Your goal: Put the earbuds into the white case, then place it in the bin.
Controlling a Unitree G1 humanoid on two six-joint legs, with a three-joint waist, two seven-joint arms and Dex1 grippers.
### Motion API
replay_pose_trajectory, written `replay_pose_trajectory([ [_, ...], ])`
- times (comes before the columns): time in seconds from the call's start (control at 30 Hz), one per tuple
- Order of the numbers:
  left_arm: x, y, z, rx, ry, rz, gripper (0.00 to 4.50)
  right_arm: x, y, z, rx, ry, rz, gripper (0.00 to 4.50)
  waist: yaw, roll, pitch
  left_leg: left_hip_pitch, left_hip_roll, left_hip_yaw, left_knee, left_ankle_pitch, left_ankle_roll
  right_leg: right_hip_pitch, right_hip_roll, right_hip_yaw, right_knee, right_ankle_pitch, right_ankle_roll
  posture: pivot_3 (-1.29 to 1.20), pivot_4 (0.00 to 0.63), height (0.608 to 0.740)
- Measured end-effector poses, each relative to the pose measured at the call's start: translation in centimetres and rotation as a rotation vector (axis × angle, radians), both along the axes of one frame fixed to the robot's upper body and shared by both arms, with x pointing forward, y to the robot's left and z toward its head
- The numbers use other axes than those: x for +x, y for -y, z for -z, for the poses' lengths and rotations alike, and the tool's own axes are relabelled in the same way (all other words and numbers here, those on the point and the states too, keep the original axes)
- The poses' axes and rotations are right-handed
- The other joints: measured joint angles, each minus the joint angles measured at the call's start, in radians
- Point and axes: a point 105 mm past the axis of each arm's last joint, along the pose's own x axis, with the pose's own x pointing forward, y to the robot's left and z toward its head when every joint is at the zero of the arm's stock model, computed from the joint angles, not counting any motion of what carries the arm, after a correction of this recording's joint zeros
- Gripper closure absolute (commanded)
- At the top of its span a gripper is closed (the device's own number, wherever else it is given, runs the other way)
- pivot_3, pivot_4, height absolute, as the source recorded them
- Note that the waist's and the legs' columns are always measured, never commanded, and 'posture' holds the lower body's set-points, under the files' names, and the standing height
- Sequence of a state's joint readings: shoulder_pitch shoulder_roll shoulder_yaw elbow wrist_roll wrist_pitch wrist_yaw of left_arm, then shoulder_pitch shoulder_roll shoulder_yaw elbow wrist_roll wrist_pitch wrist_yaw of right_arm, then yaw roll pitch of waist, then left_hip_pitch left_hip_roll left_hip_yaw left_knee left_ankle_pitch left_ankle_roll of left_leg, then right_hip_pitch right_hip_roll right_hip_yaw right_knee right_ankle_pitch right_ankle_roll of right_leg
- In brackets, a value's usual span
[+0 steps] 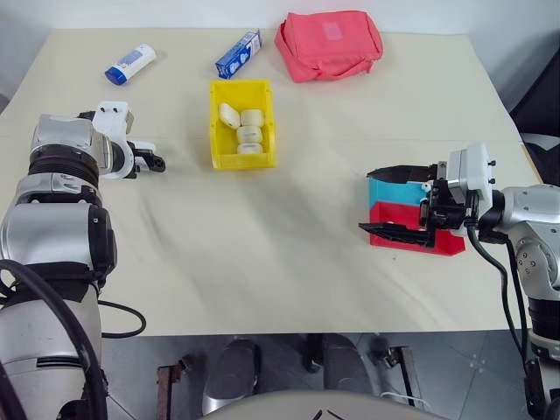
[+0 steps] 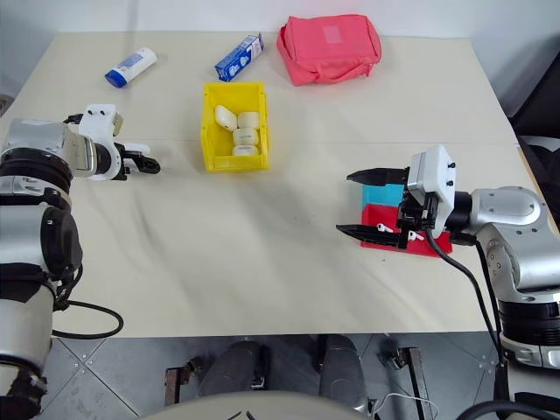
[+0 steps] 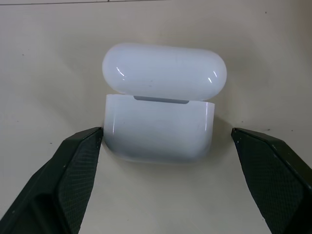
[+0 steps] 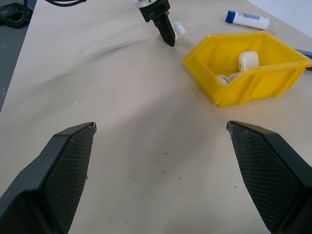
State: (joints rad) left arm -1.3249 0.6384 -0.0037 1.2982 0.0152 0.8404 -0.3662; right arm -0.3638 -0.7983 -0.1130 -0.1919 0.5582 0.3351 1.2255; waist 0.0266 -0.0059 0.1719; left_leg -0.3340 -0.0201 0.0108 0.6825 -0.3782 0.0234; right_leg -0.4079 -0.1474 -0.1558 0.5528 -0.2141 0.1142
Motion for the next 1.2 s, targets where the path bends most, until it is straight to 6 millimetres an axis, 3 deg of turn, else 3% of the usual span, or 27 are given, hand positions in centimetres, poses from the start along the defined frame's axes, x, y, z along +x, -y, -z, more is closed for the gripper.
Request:
replay_pose_trajectory([
  [0.5, 0.7, 0.6, -0.1, 0.041, 0.04, 0.036, 0.03, 0.1, 0.1, -0.1, 0.0, 0.002, 0.014, 0.0, 0.0, 0.0, 0.0, 0.0, -0.001, 0.001, 0.0, 0.001, 0.0, 0.0, 0.0, 0.0, 0.0, 0.0, 0.0, 0.0, 0.15, 0.74],
  [0.6, 0.7, 0.5, -0.1, 0.05, 0.039, 0.039, 0.67, 0.1, 0.3, -0.1, -0.003, 0.001, 0.022, 0.0, 0.0, 0.0, 0.0, 0.0, -0.001, 0.002, 0.0, 0.001, 0.0, 0.0, 0.0, 0.0, 0.0, 0.0, 0.0, 0.0, 0.15, 0.74],
  [0.7, 0.7, 0.6, -0.1, 0.054, 0.035, 0.041, 1.6, 0.1, 0.4, -0.2, -0.001, 0.002, 0.028, 0.0, -0.001, -0.001, 0.0, 0.0, -0.001, 0.002, 0.0, 0.001, 0.0, 0.0, 0.0, 0.0, 0.0, 0.0, 0.0, 0.0, 0.15, 0.74],
  [0.73, 0.7, 0.6, -0.1, 0.056, 0.034, 0.041, 1.7, 0.1, 0.4, -0.2, -0.001, 0.002, 0.028, 0.0, -0.001, -0.001, 0.0, 0.0, -0.001, 0.003, 0.0, 0.001, 0.0, 0.0, 0.0, 0.0, 0.0, 0.0, 0.0, 0.0, 0.15, 0.74],
  [1.07, 0.2, -0.1, -0.3, 0.076, 0.008, 0.085, 1.7, 0.1, 0.5, -0.2, -0.011, 0.003, 0.031, 0.0, -0.002, -0.001, 0.0, 0.0, -0.001, 0.007, 0.0, 0.001, 0.0, 0.0, 0.0, 0.0, 0.001, 0.0, 0.0, 0.0, 0.15, 0.74],
  [1.2, 0.1, -0.2, -2.3, 0.095, 0.06, 0.263, 1.7, 0.1, 1.3, -0.5, -0.027, 0.013, 0.058, 0.0, -0.001, -0.001, 0.0, 0.0, 0.0, 0.008, 0.0, 0.001, 0.0, 0.0, 0.001, 0.0, 0.0, 0.0, 0.0, 0.0, 0.15, 0.74],
])
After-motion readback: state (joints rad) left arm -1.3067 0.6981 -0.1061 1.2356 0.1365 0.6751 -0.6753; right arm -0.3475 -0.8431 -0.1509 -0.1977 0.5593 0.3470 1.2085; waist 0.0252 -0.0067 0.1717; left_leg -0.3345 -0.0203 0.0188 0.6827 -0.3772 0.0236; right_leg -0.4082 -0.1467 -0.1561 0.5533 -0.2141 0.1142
